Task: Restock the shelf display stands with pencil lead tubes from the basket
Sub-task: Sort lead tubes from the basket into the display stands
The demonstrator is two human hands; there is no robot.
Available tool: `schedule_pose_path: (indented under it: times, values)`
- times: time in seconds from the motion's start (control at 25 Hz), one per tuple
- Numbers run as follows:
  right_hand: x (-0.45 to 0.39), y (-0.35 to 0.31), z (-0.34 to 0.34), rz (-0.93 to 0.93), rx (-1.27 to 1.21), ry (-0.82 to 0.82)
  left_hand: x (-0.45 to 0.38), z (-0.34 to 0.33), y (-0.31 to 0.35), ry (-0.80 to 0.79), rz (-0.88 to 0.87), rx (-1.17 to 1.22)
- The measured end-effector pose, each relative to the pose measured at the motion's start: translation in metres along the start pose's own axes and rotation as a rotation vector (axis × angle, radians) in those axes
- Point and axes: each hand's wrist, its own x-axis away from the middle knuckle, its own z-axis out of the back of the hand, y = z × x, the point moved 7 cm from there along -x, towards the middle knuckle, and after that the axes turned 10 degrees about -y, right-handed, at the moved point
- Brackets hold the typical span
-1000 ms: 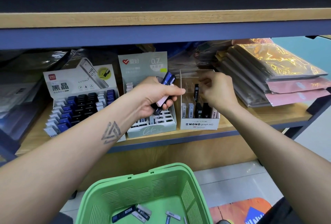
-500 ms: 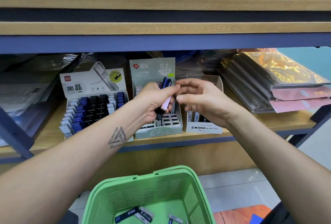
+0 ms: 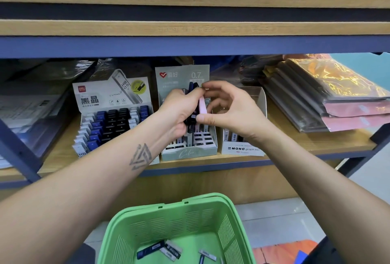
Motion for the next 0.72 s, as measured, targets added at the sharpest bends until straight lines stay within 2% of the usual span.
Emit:
schedule_pose_path:
  times: [0.16, 0.4, 0.56, 0.72]
  values:
    - [0.006, -0.002, 0.017, 0.028, -0.118, -0.016, 0.004, -0.006, 0.0, -0.104, 0.047, 0.028]
    - [0.015, 0.022, 0.047, -0.074, -0.262, 0.239, 0.011, -0.021, -0.013, -0.265, 0.165, -0.009]
    - [0.02, 0.031, 0.053, -0.09, -0.356, 0.157, 0.011, -0.026, -0.019, -0.292, 0.207, -0.003]
    - [0.023, 0.024, 0.054, -0.043, -0.327, 0.109, 0.011, -0.024, -0.02, -0.297, 0.212, -0.004]
